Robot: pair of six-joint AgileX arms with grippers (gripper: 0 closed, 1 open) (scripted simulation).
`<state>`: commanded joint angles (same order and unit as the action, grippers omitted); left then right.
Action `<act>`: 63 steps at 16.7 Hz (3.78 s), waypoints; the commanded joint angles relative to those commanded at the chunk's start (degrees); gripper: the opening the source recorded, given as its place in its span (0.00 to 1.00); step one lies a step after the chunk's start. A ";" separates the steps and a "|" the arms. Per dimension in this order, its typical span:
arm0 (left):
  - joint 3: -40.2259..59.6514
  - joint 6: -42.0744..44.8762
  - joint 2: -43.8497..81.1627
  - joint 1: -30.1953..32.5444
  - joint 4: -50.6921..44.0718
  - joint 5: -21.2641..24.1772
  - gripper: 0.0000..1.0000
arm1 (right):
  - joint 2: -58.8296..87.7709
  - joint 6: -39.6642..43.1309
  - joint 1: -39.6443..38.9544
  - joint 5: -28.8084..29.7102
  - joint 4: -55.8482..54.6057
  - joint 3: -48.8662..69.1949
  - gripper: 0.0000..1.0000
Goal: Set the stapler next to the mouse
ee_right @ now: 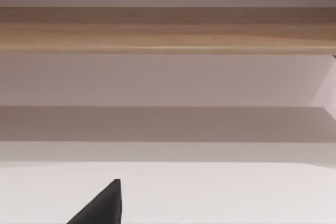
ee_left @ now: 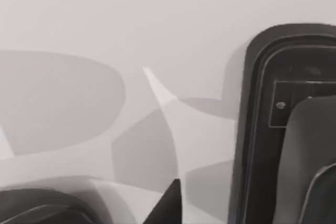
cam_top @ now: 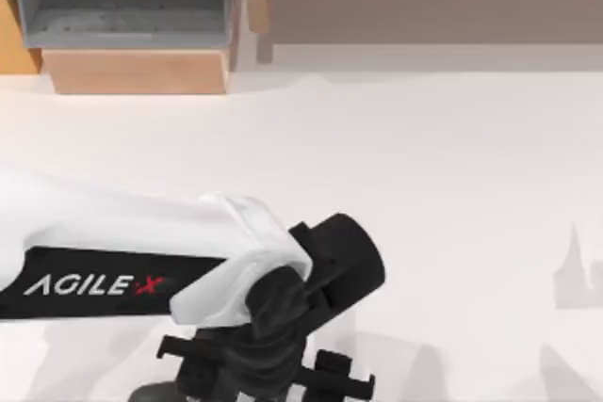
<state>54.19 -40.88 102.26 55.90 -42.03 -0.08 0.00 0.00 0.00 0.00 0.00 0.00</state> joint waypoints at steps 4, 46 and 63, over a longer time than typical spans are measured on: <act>0.00 0.00 0.00 0.00 0.00 0.00 0.17 | 0.00 0.00 0.00 0.00 0.00 0.00 1.00; 16.04 13.80 3.61 -24.77 -10.42 -5.64 0.00 | 0.00 0.00 0.00 0.00 0.00 0.00 1.00; 16.15 15.36 3.95 -25.42 -10.10 -7.29 0.00 | 0.00 0.00 0.00 0.00 0.00 0.00 1.00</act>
<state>70.34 -25.52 106.21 30.48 -52.12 -7.37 0.00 0.00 0.00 0.00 0.00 0.00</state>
